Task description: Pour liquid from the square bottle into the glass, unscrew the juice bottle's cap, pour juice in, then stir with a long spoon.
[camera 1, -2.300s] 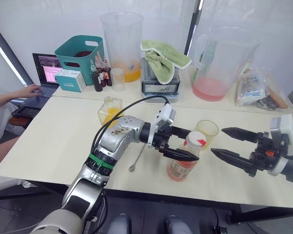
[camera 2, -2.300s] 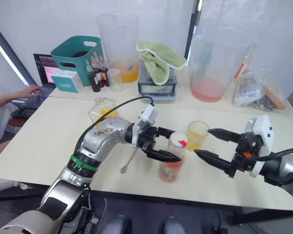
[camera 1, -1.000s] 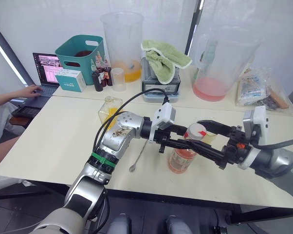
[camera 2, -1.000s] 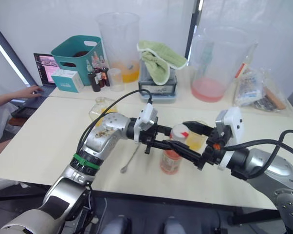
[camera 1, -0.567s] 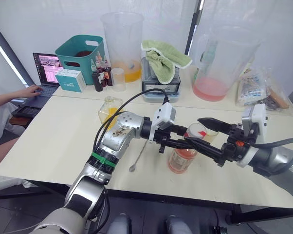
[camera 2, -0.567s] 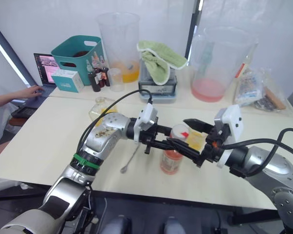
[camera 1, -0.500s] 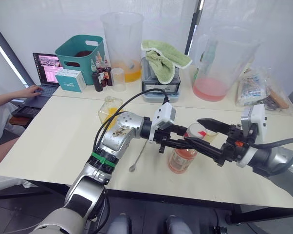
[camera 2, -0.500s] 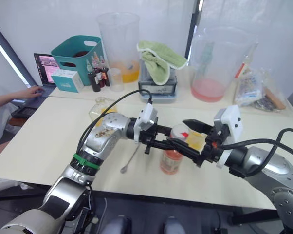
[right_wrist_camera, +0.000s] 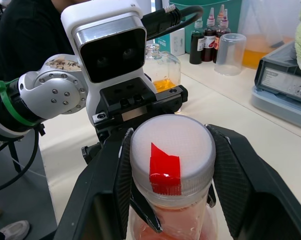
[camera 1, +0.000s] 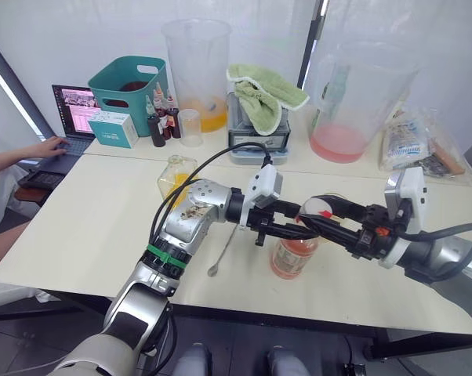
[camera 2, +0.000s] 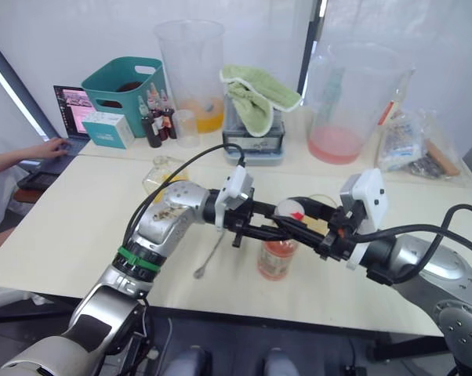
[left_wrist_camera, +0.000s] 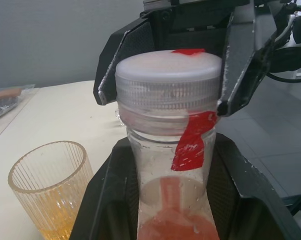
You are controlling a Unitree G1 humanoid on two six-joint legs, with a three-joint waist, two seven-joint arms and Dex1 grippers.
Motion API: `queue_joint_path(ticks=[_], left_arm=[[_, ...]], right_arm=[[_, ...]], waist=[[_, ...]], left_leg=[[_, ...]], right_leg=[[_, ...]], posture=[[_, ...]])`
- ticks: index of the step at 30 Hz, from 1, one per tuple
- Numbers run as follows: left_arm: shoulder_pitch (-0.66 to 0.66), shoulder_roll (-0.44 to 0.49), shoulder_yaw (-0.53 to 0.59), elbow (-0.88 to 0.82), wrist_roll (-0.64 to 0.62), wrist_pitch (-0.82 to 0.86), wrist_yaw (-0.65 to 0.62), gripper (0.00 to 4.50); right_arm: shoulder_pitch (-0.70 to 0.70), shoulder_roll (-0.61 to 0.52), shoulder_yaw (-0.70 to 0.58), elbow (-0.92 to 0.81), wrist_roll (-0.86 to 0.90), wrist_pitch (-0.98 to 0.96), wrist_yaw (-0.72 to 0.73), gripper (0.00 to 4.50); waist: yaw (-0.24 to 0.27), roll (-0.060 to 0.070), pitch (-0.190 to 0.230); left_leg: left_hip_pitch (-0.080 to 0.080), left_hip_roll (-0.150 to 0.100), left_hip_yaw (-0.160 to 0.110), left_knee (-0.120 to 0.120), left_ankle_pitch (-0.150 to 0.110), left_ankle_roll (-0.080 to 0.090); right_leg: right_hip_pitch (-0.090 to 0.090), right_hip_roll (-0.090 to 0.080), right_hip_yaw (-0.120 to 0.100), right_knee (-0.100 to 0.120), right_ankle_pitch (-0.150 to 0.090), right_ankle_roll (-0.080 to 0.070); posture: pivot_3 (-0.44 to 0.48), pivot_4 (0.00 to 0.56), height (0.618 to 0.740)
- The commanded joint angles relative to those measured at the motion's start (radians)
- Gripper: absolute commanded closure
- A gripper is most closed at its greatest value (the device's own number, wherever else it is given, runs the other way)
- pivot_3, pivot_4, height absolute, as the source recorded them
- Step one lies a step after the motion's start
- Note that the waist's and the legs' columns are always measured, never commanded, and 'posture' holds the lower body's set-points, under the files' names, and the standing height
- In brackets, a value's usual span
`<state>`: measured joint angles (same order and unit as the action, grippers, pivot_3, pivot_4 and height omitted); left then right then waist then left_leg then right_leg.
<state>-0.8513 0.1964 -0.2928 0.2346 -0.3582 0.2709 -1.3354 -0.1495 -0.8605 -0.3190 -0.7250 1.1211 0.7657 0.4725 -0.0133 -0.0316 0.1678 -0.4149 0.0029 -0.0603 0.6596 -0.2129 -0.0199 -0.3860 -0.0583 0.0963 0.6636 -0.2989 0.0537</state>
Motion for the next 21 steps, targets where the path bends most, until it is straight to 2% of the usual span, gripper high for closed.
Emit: queue_joint_path(ticks=[1,2,9,11,14,17,21], left_arm=[[-0.018,0.002,-0.007,-0.006,-0.012,0.010,-0.036,3.18],[-0.019,0.003,-0.006,-0.004,-0.012,0.009,-0.039,3.18],[-0.027,0.025,-0.023,-0.002,-0.003,0.001,-0.097,3.18],[-0.028,0.027,-0.025,-0.005,-0.002,0.003,-0.104,3.18],[-0.032,0.026,-0.026,-0.004,0.001,0.003,-0.108,3.18],[-0.037,0.024,-0.024,0.001,0.003,0.003,-0.109,3.18],[-0.036,0.019,-0.020,0.007,0.005,-0.002,-0.103,3.18]], right_arm=[[-0.074,-0.031,0.014,0.039,-0.015,-0.050,0.145,2.75],[-0.085,-0.036,0.024,0.056,-0.024,-0.054,0.182,2.75],[-0.461,-0.052,0.304,0.526,-0.228,-0.132,0.786,2.75],[-0.530,-0.039,0.343,0.615,-0.256,-0.137,0.898,2.75],[-0.601,-0.019,0.370,0.708,-0.305,-0.146,0.990,2.75],[-0.620,-0.009,0.361,0.730,-0.326,-0.142,1.020,2.75],[-0.599,-0.001,0.283,0.688,-0.279,-0.075,0.945,2.75]], waist=[[-0.002,0.000,0.000],[-0.002,0.000,0.000],[-0.017,0.001,0.001],[-0.018,0.001,0.001],[-0.013,0.001,0.001],[-0.007,0.002,0.001],[-0.002,0.002,0.001]], left_leg=[[0.000,0.000,0.000,0.000,0.000,0.000],[0.000,0.000,0.000,0.000,0.000,0.000],[0.001,0.001,0.001,0.000,0.000,0.000],[0.001,0.001,0.001,0.000,0.000,0.000],[0.000,0.000,-0.001,0.000,-0.002,0.003],[0.000,-0.001,-0.001,0.001,-0.002,0.004],[0.000,-0.002,-0.002,0.001,-0.003,0.004]], right_leg=[[0.000,0.000,0.000,0.000,0.000,0.000],[0.000,0.000,0.000,0.000,0.000,0.000],[-0.001,0.001,0.000,0.000,0.000,0.000],[-0.001,0.001,0.000,0.000,0.000,0.000],[-0.001,0.000,-0.001,0.001,0.000,0.000],[-0.002,-0.001,-0.001,0.002,0.000,0.000],[-0.002,-0.002,-0.002,0.003,0.000,0.000]], posture=[[0.000,0.150,0.740],[0.000,0.150,0.740],[0.000,0.150,0.740],[0.000,0.150,0.740],[0.000,0.150,0.740],[0.000,0.150,0.740],[0.000,0.150,0.740]])
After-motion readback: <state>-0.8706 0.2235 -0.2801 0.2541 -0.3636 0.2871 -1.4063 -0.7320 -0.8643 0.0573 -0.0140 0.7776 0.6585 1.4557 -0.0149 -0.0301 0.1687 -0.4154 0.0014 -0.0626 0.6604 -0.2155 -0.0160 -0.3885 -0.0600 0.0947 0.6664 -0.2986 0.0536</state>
